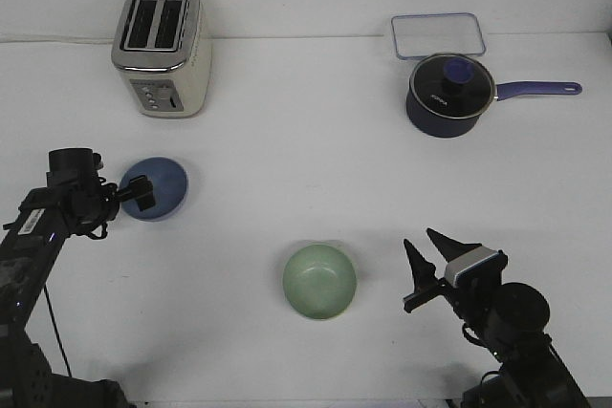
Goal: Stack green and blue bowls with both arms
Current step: 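Reach the left gripper to the light blue bowl rim and grasp it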
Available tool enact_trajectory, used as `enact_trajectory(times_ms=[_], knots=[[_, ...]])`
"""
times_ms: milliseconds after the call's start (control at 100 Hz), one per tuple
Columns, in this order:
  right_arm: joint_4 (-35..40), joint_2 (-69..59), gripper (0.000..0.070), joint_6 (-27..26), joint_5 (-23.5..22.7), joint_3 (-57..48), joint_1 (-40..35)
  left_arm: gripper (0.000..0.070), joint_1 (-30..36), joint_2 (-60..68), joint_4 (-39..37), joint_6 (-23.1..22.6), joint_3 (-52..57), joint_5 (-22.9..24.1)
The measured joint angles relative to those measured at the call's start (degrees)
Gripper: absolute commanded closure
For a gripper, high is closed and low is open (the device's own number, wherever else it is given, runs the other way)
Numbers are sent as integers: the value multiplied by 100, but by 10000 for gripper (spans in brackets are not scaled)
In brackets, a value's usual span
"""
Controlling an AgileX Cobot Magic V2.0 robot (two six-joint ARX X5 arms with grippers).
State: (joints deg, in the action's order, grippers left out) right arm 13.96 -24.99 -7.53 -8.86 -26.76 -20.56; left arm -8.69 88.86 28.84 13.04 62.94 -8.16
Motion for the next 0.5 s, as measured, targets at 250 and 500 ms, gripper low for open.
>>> enact_trajectory(times_ms=[250,500], knots=[[0,0,392,-2,0,0,0,575,-9,337,-76,-4,2,-72],[0,0,392,-2,0,0,0,687,-7,337,-131,-4,70,-79]])
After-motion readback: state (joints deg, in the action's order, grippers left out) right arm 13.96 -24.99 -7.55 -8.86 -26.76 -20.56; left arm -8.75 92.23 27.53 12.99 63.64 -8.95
